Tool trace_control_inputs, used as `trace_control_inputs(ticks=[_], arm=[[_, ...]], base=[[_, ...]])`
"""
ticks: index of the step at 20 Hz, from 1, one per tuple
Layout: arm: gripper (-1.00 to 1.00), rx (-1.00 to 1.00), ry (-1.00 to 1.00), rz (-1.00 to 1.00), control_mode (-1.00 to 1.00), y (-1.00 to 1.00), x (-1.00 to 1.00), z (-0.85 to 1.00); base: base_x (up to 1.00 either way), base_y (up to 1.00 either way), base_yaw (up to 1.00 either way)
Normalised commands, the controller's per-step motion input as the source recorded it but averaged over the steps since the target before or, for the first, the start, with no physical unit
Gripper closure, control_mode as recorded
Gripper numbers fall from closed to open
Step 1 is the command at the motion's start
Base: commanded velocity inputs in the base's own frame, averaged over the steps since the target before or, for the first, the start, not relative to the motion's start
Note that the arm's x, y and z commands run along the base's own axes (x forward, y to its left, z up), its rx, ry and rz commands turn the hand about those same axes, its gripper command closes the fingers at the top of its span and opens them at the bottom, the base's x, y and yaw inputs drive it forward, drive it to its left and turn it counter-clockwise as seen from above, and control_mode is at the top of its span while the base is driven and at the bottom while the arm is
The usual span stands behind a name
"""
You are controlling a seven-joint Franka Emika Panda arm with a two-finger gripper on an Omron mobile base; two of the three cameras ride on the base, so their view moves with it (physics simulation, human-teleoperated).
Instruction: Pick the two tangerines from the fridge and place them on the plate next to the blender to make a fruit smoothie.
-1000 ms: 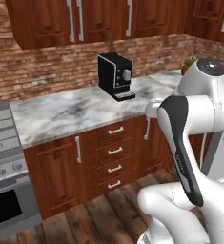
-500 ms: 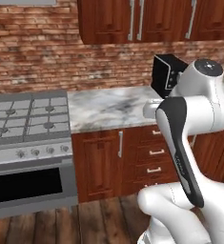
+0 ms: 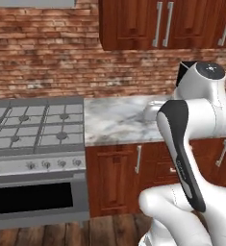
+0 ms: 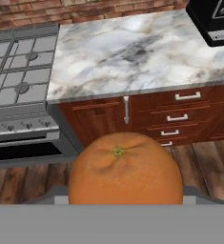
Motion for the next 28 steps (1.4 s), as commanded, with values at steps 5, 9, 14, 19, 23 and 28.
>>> trace_control_inputs(ticks=[5,9,14,19,23,28], arm=[[1.00,0.00,0.00,0.00,1.00,0.00,0.00,0.00],[1.00,0.00,0.00,0.00,1.00,0.00,0.00,0.00],[1.00,0.00,0.00,0.00,1.00,0.00,0.00,0.00],[1.00,0.00,0.00,0.00,1.00,0.00,0.00,0.00],[1.00,0.00,0.00,0.00,1.00,0.00,0.00,0.00],[1.00,0.00,0.00,0.00,1.00,0.00,0.00,0.00]], base=[[0.54,0.19,0.14],[0.16,0.28,0.33],[0.07,0.35,0.49],[0.18,0.32,0.63],[0.17,0.28,0.70],[0.16,0.25,0.71]])
